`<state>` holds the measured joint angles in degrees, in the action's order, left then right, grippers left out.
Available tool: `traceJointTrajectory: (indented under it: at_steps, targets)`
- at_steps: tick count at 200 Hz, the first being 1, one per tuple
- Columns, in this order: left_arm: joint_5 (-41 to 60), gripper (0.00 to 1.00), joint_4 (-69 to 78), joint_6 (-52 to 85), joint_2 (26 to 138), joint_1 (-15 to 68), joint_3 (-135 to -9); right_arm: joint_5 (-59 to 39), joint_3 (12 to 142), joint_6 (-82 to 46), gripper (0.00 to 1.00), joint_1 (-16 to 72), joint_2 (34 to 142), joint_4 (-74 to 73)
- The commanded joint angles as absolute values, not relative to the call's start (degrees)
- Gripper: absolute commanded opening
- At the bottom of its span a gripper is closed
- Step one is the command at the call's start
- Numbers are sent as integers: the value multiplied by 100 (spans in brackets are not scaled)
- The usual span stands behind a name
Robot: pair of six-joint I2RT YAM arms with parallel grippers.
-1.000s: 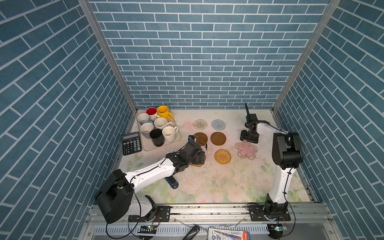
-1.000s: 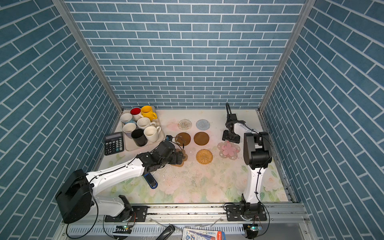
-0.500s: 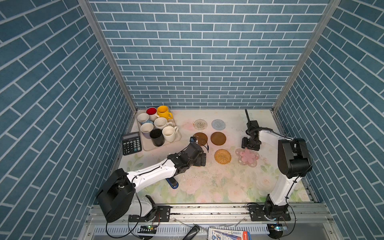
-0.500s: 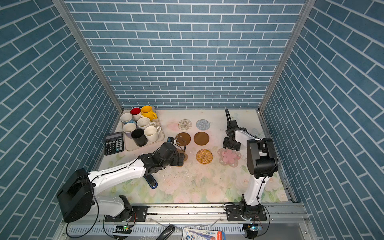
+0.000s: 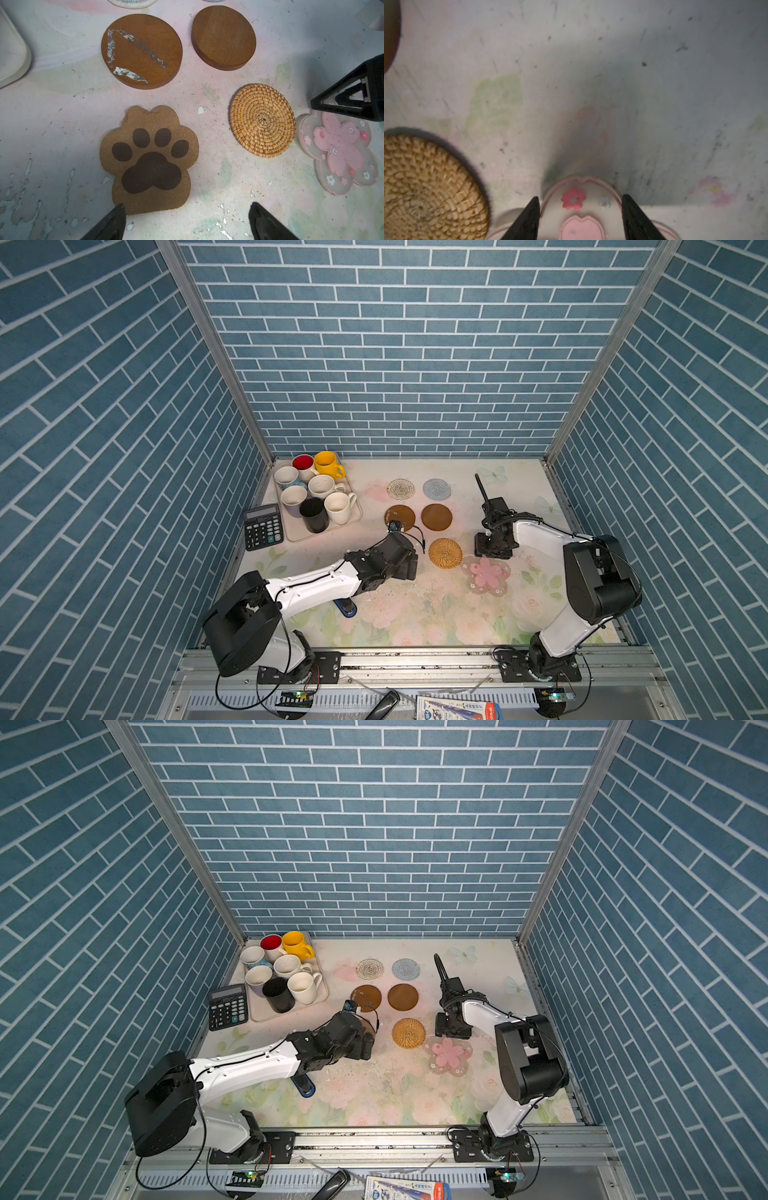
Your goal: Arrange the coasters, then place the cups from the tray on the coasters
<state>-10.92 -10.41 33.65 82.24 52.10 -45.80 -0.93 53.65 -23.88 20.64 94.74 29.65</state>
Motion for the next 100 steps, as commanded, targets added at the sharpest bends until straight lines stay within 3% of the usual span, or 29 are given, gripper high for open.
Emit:
traceJointTrajectory:
  at_steps: [1,53,100]
  targets:
    - [-1163,93,-995,3323,8317,5303,-4621,-772,4926,-2887,57,2384,9388,3167]
    - [-899,91,-988,3243,8608,5399,-4798,-1037,4648,-3325,57,3137,9171,2895]
    - [-484,86,-605,3243,9214,5827,-5114,-1096,4460,-3419,58,3169,8753,2816]
